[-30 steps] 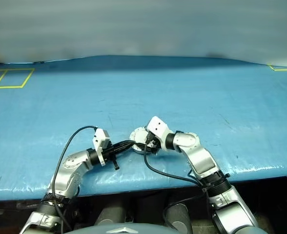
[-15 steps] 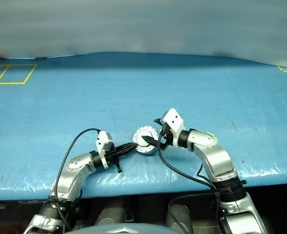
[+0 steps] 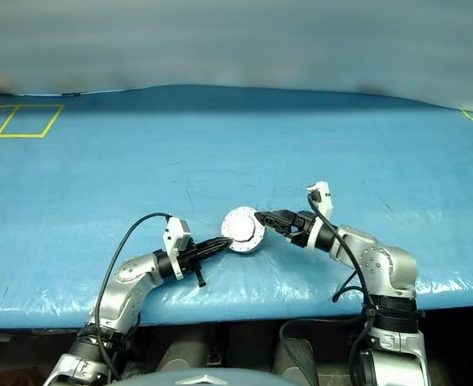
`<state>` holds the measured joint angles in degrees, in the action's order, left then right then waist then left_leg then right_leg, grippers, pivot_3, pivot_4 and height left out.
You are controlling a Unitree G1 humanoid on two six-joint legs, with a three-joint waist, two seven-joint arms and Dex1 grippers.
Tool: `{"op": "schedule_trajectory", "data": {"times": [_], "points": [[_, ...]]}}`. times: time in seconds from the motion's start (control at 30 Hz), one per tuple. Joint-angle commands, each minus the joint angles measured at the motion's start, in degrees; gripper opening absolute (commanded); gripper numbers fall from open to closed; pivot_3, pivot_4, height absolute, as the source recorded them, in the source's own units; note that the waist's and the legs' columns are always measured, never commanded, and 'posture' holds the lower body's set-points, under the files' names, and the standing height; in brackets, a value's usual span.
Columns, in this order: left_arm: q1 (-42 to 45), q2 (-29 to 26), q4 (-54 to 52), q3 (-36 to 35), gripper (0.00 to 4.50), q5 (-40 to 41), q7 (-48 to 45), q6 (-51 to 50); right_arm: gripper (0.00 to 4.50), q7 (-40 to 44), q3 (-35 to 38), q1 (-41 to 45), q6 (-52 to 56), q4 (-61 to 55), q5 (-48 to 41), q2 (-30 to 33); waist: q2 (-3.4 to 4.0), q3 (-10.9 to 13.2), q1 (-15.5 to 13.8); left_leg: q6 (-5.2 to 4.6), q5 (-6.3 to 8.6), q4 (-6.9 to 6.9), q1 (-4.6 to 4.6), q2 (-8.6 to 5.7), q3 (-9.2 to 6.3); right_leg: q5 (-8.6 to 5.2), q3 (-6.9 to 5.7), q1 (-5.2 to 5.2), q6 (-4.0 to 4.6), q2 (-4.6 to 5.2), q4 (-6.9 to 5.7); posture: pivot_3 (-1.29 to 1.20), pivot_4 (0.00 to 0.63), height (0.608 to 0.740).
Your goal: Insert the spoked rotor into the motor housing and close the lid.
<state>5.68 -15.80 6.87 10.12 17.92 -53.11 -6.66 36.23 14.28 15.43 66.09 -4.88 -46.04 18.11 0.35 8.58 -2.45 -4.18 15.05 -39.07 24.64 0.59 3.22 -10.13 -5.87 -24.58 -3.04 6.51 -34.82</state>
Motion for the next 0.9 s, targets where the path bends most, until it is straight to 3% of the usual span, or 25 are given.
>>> {"op": "schedule_trajectory", "data": {"times": [0.03, 0.47, 0.57, 0.7, 0.9], "points": [[-0.8, 0.3, 3.5, 2.8, 0.00, -2.7, 0.6, -1.4, 4.48, -2.3, 2.0, -0.8, 5.0, -0.5, -5.0, -1.9, 0.04, 0.0, 0.1, 0.00, 0.00, 0.00, 0.00, 0.01, 0.00, 0.00, 0.00, 0.00, 0.00, -0.01, 0.00, 0.00, 0.150, 0.740], [-0.8, -0.3, 3.5, 3.4, 0.00, -2.4, 1.1, -1.3, 4.48, -7.3, 4.3, 1.1, 4.1, 7.2, -7.1, -7.9, 0.25, 0.0, 1.2, -0.05, -0.03, -0.04, -0.02, 0.01, 0.08, 0.07, 0.12, -0.01, -0.14, -0.10, -0.03, 0.00, 0.150, 0.740], [-1.0, -0.4, 3.4, 3.3, 0.00, -2.5, 1.2, -1.2, 3.87, -7.7, 4.4, 2.1, 3.6, 8.7, -7.4, -8.0, 0.30, 0.0, 1.3, -0.05, -0.04, -0.05, -0.05, 0.01, 0.08, 0.07, 0.13, 0.00, -0.15, -0.11, -0.05, 0.00, 0.150, 0.740], [-1.6, -0.3, 3.2, 2.9, 0.00, -2.3, 1.3, -1.0, 2.63, -7.8, 3.6, 2.6, 3.4, 9.3, -7.0, -7.8, 0.34, 0.0, 1.4, -0.06, -0.04, -0.05, -0.05, 0.01, 0.08, 0.07, 0.15, -0.01, -0.16, -0.12, -0.05, 0.00, 0.150, 0.740], [-2.8, 0.0, 1.8, 1.5, 0.00, 0.0, -0.1, -0.6, 2.63, -9.0, 3.5, 3.0, 2.6, 10.7, -6.3, -8.0, 0.37, 0.0, 1.8, -0.07, -0.04, -0.05, -0.05, 0.02, 0.10, 0.08, 0.18, -0.02, -0.16, -0.14, -0.06, 0.00, 0.150, 0.740]]}}
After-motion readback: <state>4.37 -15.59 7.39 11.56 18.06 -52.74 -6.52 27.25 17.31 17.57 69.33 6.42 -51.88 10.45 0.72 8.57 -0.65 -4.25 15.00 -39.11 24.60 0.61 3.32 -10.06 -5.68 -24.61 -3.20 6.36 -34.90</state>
